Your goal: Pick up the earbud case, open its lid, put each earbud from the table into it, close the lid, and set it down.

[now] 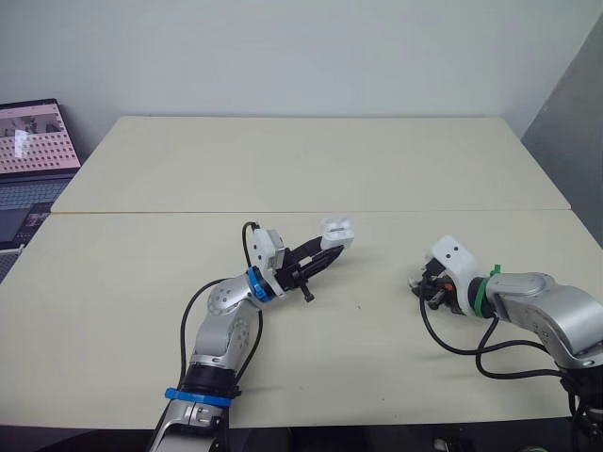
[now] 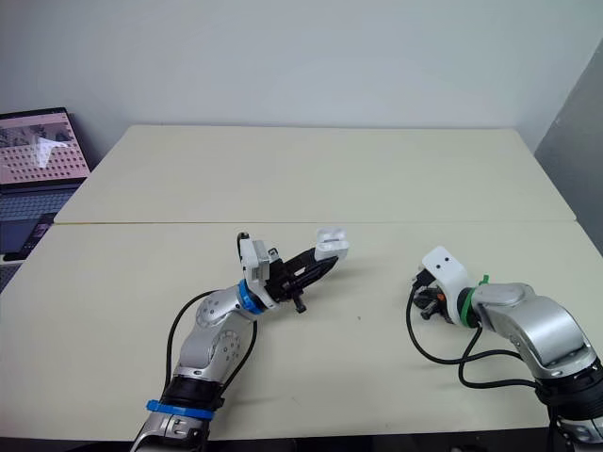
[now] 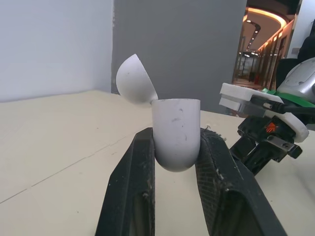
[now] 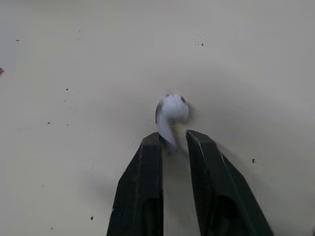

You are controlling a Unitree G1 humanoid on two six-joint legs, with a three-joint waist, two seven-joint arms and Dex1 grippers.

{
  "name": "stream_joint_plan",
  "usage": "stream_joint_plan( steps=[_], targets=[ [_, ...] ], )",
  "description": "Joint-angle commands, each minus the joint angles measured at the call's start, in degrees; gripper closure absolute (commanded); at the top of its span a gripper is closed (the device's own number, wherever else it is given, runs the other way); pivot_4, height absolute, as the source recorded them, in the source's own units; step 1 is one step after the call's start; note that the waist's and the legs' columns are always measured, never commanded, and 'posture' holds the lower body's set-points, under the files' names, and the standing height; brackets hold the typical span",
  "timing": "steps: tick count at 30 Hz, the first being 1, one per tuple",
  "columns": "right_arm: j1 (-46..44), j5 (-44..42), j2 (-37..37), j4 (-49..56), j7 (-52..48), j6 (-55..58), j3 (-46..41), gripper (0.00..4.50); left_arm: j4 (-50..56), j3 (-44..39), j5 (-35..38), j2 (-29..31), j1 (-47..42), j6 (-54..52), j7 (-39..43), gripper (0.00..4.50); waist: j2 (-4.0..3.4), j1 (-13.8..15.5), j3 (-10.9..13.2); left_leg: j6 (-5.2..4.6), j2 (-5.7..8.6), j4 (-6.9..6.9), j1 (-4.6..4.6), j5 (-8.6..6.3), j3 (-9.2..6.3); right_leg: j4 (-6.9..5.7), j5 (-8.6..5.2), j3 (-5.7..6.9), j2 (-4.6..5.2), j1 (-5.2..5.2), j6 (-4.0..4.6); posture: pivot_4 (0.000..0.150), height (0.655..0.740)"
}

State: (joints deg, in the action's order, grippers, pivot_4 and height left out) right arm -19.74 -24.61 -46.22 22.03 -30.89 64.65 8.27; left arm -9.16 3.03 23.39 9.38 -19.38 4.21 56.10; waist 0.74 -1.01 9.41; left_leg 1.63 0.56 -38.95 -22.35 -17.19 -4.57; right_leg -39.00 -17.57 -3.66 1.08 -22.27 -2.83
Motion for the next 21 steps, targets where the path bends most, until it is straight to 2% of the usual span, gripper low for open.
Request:
stream_joint_plan(
  steps=[1, 7, 16, 19, 21],
  targets=[
    [-0.47, 0.48, 1.23, -0.37, -0.19, -0.89, -0.81, 3.48, 0.92, -0.09, -0.01, 0.27, -0.28, 1.55, 0.2, 3.73, 0.0, 0.0, 0.0, 0.0, 0.0, 0.0, 0.0, 0.0, 0.0, 0.0, 0.0, 0.0, 0.0, 0.0, 0.0, 0.15, 0.74],
    [-0.59, 1.95, 1.56, -1.29, -1.0, -2.1, -0.45, 3.48, 0.6, 0.0, 0.01, 0.57, 0.17, 1.94, 0.44, 3.73, 0.0, -0.13, -0.02, 0.0, -0.01, 0.0, 0.01, 0.0, -0.01, -0.02, 0.0, 0.01, -0.01, 0.0, 0.0, 0.15, 0.74],
    [0.12, 5.35, -3.47, 0.12, -6.46, -9.51, 1.49, 3.48, 0.14, -0.03, 0.03, 0.7, -0.58, 1.92, 0.24, 3.73, 0.0, -0.46, -0.02, 0.0, 0.0, 0.0, 0.0, 0.0, -0.01, 0.0, 0.0, 0.02, 0.0, 0.0, 0.0, 0.15, 0.74],
    [-0.19, 6.63, -5.9, -0.04, -8.99, -11.5, 2.0, 2.89, 0.04, -0.01, 0.04, 0.73, -0.87, 1.76, 0.19, 3.73, 0.0, -0.46, -0.01, 0.0, 0.01, 0.0, 0.0, 0.0, 0.0, 0.0, 0.0, 0.01, 0.0, 0.0, 0.0, 0.15, 0.74],
    [-0.85, 6.48, -5.5, -0.56, -9.35, -11.5, 1.51, 2.19, 0.1, 0.09, 0.02, 0.65, -1.02, 1.64, 0.08, 3.73, 0.0, -0.46, -0.01, 0.0, -0.01, 0.0, 0.01, 0.0, -0.02, 0.0, 0.0, 0.03, 0.0, 0.0, 0.0, 0.15, 0.74]
  ],
)
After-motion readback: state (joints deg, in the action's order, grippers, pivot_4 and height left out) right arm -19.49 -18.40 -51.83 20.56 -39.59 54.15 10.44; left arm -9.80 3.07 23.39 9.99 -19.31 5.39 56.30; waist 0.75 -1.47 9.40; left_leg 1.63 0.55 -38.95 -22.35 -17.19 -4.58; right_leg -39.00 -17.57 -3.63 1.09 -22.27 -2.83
